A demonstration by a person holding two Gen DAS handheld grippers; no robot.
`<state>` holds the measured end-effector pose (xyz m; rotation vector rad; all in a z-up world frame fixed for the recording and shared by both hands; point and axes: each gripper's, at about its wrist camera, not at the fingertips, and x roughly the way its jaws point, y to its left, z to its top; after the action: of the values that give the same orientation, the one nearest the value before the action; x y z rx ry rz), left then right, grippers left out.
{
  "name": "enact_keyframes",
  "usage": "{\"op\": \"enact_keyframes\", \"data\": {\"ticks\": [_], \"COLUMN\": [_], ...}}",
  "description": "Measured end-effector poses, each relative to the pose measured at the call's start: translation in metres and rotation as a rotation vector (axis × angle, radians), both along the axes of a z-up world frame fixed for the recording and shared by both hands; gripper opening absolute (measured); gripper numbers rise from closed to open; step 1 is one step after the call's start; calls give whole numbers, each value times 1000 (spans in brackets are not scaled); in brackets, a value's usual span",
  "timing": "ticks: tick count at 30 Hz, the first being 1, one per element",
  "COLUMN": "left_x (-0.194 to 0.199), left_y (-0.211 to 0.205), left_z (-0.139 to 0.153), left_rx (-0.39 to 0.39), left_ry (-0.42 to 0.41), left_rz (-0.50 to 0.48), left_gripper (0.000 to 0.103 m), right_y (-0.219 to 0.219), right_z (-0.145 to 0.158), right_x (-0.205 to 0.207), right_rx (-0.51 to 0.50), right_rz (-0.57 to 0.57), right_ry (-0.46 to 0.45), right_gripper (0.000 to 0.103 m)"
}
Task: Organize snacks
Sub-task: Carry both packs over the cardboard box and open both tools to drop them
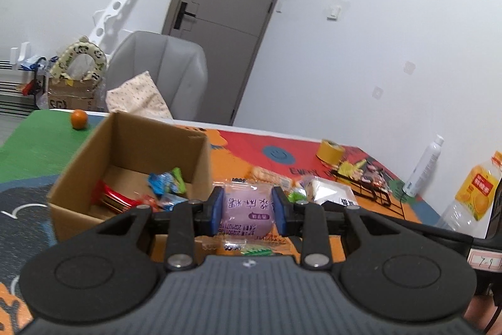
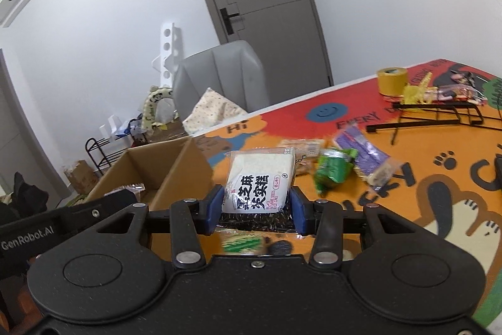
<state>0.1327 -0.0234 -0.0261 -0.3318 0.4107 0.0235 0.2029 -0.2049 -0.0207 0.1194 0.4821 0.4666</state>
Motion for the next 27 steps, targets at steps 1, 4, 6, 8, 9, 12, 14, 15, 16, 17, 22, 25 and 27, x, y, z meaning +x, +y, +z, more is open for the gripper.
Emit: {"op": "enact_keyframes", "data": {"ticks": [1, 4, 6, 8, 9, 12, 14, 15, 16, 17, 22, 25, 27], "left_x": [-2, -4, -5, -5, -5, -1, 3, 6, 8, 10, 21, 28, 34], "left_y": [6, 20, 28, 37, 40, 52, 60, 63, 66, 70, 84, 91, 96], "left_z": [1, 1, 1, 1, 1, 1, 1, 0, 0, 0, -1, 0, 2], "left_rx": [-4, -14, -18, -19, -17, -16, -17, -17, -19, -20, -20, -12, -9], "left_ry": [-3, -7, -11, -16, -19, -22, -19, -16, -14, -14, -12, -12, -13], "left_rz": [9, 34, 50, 68, 74, 96, 110, 117, 121, 126, 138, 142, 144], "left_gripper": [31, 31, 31, 31, 31, 31, 31, 31, 31, 31, 31, 31, 31], "right_y": [4, 19, 27, 35, 40, 51, 58, 61, 64, 67, 85, 95, 101], "right_z": [0, 2, 3, 4, 4, 6, 8, 9, 9, 9, 10, 10, 10], "right_x": [0, -1, -1, 0, 1, 1, 3, 4, 5, 6, 13, 18, 21], "right_rx": [-1, -5, -7, -6, -7, -7, 1, 7, 10, 12, 3, -3, -8], "right_rz": [7, 28, 41, 53, 58, 71, 84, 94, 102, 108, 129, 139, 145], "right_ry": [-1, -3, -5, -5, -6, -10, -11, -10, -8, -6, -2, 3, 5], "right_gripper": [43, 43, 43, 43, 43, 43, 43, 43, 43, 43, 43, 43, 43]}}
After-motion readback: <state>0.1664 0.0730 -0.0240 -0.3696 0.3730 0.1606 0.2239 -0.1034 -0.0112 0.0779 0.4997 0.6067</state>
